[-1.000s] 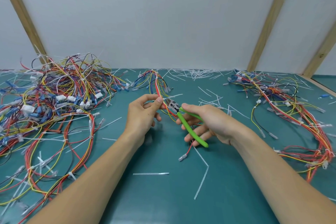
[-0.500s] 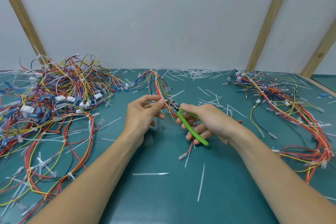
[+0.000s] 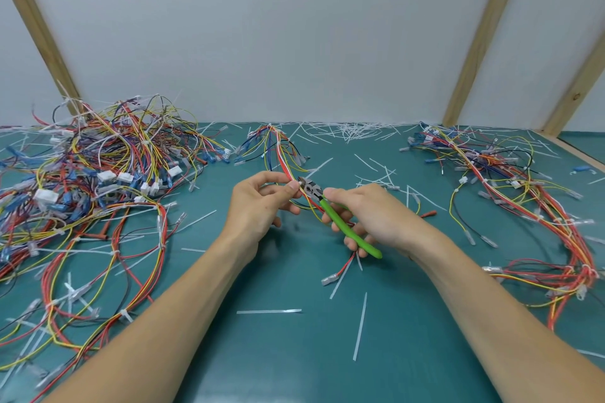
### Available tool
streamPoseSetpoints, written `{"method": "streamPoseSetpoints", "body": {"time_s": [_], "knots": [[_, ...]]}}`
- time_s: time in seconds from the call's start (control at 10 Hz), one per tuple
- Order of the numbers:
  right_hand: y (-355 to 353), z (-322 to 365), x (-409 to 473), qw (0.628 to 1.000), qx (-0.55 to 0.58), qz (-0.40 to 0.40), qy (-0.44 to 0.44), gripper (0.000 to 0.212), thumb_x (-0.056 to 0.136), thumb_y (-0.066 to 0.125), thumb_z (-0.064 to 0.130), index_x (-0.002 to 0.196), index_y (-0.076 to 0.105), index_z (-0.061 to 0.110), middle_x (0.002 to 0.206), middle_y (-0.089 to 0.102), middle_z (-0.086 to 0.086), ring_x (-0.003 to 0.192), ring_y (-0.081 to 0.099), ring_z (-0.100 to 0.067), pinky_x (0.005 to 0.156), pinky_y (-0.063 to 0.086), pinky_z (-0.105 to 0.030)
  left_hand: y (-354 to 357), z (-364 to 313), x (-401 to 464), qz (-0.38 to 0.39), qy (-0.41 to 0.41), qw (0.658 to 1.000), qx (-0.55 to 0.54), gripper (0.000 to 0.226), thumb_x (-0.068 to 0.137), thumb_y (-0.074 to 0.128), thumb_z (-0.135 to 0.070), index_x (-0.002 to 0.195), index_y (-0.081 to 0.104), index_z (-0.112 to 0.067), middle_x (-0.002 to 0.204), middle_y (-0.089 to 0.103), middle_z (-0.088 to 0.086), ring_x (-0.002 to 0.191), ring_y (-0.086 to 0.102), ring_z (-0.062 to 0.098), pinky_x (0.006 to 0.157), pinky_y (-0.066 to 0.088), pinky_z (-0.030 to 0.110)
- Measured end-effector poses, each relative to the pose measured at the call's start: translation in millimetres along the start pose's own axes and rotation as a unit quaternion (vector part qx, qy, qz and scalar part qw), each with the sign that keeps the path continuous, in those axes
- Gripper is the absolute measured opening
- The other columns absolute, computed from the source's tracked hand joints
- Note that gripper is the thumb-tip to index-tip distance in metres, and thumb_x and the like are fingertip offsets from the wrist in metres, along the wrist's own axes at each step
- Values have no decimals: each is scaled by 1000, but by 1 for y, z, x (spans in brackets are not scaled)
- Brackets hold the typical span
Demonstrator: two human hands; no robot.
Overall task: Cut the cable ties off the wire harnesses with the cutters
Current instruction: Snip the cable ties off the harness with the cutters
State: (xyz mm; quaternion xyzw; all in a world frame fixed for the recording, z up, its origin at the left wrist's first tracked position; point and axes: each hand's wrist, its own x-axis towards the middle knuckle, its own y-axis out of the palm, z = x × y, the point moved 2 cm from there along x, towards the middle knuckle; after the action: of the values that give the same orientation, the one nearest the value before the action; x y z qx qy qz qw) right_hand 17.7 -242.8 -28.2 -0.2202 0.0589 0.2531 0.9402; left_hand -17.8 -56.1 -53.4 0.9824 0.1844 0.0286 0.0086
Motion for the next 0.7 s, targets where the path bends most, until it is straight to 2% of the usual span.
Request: {"method": "streamPoseSetpoints", "body": {"time_s": [0.4,0.7], "knots": [[-1,-2,1,994,-94,-34,-36,48,93,53,50,81,73,8,66,71,-2,46,61,-20,46,50,-29,1,2,1,5,-3,1000,12,24,89,75,-21,105,65,-7,80,77,3,57,67,12,43,40,20],[2,-1,-1,985,-153,-64,-53,47,93,50,51,75,69,13,58,66,2,45,62,-19,47,53,-30,2,3,1,4,-8,1000,2,23,89,75,-21,104,65,-7,78,77,2,55,66,12,42,40,18]]}}
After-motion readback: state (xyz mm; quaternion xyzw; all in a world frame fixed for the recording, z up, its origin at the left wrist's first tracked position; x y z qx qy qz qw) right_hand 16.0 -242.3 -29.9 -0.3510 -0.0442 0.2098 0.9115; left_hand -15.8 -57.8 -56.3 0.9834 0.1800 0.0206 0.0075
